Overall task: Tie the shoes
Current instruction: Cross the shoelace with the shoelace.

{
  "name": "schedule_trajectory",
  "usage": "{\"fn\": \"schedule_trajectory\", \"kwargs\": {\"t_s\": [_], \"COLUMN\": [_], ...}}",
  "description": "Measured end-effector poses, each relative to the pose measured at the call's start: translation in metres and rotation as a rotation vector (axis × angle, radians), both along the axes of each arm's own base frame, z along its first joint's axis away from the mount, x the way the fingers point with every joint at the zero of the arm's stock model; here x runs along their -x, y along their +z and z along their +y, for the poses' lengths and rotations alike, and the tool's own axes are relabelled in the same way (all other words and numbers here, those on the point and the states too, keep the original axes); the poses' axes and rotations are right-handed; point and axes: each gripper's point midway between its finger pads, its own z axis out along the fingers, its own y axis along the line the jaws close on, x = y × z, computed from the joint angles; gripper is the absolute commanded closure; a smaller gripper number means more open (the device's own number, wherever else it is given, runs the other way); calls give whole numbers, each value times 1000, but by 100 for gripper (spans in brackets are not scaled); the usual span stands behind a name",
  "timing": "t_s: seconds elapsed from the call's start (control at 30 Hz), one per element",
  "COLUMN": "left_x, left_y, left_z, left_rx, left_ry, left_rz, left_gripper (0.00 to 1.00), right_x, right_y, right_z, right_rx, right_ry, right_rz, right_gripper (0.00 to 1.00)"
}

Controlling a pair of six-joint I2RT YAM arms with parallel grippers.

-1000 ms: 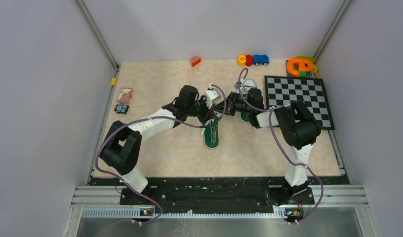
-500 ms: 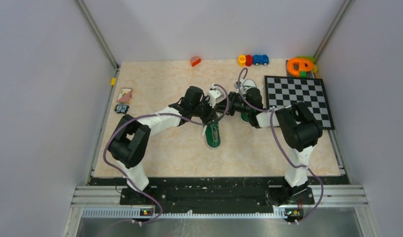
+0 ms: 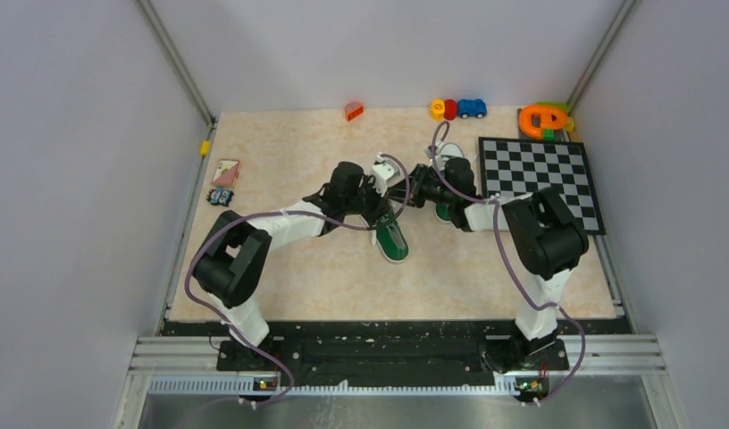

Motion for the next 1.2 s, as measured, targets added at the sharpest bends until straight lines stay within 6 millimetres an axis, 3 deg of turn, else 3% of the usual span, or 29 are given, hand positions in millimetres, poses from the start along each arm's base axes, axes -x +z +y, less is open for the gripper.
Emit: {"fn": "schedule_trajectory", "kwargs": {"t_s": [0.37,1.2], "left_x": [0,-12], "left_y": [5,8], "left_z": [15,19], "left_rx": [7,148], "left_ry": [49,198], "left_rz": [-35,-85], "left_gripper": [100,100], "right_x": [0,0], "right_y": [-5,-8], "right_z": [-1,1], "right_rx": [26,52], "right_ry": [-8,-24], "right_rz": [2,-4], "right_gripper": [100,100]}}
